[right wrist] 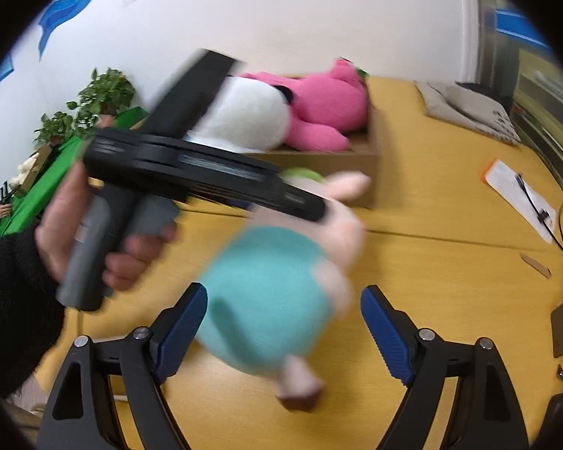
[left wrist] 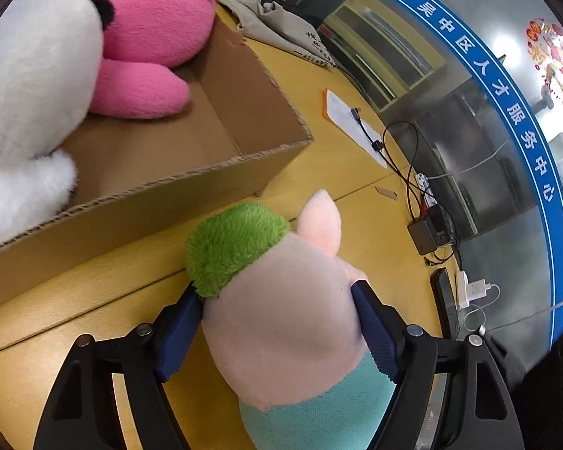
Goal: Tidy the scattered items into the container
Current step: 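Close the left gripper on the pig's head while the right gripper grips its body, then lift the pink pig with both grippers and lower it into the box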
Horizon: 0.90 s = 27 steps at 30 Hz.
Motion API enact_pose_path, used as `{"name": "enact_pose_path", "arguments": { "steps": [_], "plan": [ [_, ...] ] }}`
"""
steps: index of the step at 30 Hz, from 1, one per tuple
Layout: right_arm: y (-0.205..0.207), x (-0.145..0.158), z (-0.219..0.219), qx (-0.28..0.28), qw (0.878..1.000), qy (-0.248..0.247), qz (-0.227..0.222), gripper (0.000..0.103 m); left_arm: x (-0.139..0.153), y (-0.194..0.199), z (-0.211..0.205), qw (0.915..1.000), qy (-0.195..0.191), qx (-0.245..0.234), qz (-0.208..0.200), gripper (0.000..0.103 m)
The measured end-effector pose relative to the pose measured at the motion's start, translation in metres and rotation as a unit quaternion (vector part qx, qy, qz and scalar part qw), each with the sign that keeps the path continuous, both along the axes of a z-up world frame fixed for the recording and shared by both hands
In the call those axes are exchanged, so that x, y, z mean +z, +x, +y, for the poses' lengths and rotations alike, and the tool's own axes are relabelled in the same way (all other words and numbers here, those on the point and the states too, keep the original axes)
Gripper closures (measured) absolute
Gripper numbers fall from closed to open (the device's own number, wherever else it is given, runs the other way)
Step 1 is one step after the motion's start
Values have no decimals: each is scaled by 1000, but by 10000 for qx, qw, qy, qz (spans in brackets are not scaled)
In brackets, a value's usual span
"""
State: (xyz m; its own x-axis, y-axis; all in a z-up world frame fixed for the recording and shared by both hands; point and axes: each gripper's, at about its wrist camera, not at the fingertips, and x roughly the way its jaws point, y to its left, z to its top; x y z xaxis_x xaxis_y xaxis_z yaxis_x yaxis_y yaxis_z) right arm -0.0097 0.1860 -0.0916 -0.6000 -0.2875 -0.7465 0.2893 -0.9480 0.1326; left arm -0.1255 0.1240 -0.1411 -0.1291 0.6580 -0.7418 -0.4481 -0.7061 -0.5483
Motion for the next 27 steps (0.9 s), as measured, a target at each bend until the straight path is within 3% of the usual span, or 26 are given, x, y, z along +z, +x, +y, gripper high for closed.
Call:
{"name": "enact_pose_path", "arguments": {
  "steps": [4,7,9,11,14,18,21,23,27],
  "plan": [
    [-6,-30,-19,-375,9972,644,-117,12,2,3,2,10000,-67,-29,31,27],
    [-3,-32,-15,-358,9981,504,-13,18,6,4,-3,10000,-67,2,48,30],
    [-1,-29,-11,-307,9988,384,67,29,12,6,-4,9999,-52,36,122,32],
    [2,-26,-6,-242,9995,152,155,33,21,9,-6,9996,-63,48,262,34],
    [3,-17,4,-192,9985,-367,358,35,42,13,-10,9988,-20,114,471,36],
    [3,17,11,-37,9932,-678,942,35,94,8,-22,9944,210,326,982,36],
    [-16,51,8,187,9869,-636,1468,34,142,-14,-29,9856,191,501,1602,36],
    [-40,70,4,358,9817,-538,1790,34,158,-42,-35,9818,102,696,1765,36],
    [-119,75,-1,656,9753,-571,2032,34,153,-121,-41,9796,-287,1006,1716,35]
  ]
}}
